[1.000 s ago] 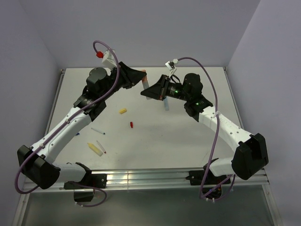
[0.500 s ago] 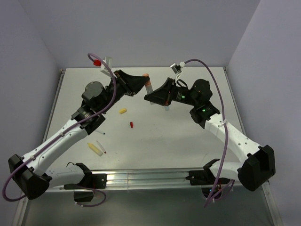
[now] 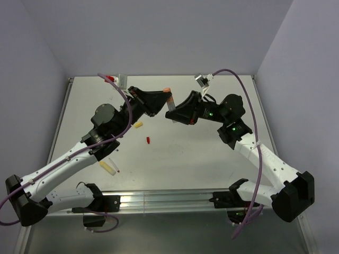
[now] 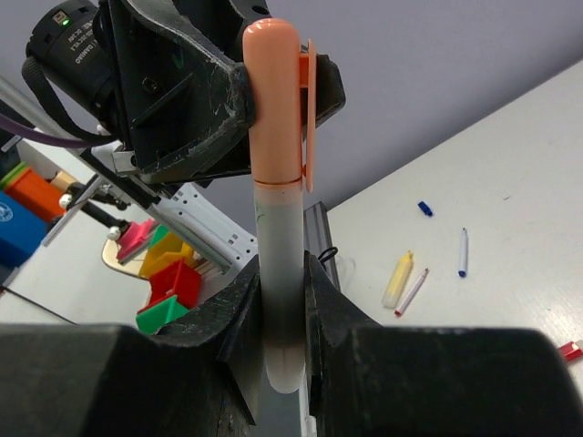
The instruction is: Insert the pens into the pen caps
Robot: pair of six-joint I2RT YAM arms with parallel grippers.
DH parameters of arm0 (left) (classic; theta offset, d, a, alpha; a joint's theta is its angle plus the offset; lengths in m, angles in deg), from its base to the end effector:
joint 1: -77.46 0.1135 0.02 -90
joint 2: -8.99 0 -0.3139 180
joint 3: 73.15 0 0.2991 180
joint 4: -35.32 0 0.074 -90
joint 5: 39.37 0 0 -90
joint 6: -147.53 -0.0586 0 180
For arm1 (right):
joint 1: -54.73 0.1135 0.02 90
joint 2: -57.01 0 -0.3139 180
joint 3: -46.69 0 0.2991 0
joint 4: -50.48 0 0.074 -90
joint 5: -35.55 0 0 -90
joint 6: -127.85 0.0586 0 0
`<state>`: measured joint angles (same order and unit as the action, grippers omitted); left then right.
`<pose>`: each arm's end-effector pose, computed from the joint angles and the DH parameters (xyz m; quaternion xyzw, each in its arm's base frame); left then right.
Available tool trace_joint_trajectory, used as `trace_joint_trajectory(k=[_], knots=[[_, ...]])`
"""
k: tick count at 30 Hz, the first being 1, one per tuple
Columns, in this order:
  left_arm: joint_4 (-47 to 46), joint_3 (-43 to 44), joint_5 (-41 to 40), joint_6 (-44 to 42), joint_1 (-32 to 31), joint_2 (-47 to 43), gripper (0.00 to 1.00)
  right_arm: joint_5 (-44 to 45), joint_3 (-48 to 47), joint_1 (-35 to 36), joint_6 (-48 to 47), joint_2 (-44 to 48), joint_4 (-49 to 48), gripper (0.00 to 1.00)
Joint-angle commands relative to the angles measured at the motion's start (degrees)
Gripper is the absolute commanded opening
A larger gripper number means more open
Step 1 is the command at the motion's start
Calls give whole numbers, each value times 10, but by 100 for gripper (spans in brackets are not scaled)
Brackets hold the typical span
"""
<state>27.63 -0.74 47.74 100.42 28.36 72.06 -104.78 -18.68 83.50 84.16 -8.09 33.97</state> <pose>0.1984 -0.2246 0.4807 0.0120 0.5946 -0.5677 0.5692 0.2356 0.1808 0.4318 -0.2550 0.5855 0.6438 0.4216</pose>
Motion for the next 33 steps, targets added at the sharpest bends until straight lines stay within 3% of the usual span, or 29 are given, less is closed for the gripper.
trace_joint_trajectory(k=[1, 16, 28, 32, 33], knots=[[68, -9, 103, -26, -63, -12, 0, 120, -18, -12, -37, 23, -26, 0], [99, -32, 49, -89, -156, 7, 0, 141, -40, -11, -82, 60, 21, 0], [99, -52, 32, -96, -174, 8, 1, 131, -58, -10, -88, 65, 40, 0], [114, -32, -60, -91, -174, 4, 0, 127, -74, -10, -103, 56, 82, 0], [117, -24, -79, -91, -174, 6, 0, 127, -75, -10, -107, 54, 102, 5]])
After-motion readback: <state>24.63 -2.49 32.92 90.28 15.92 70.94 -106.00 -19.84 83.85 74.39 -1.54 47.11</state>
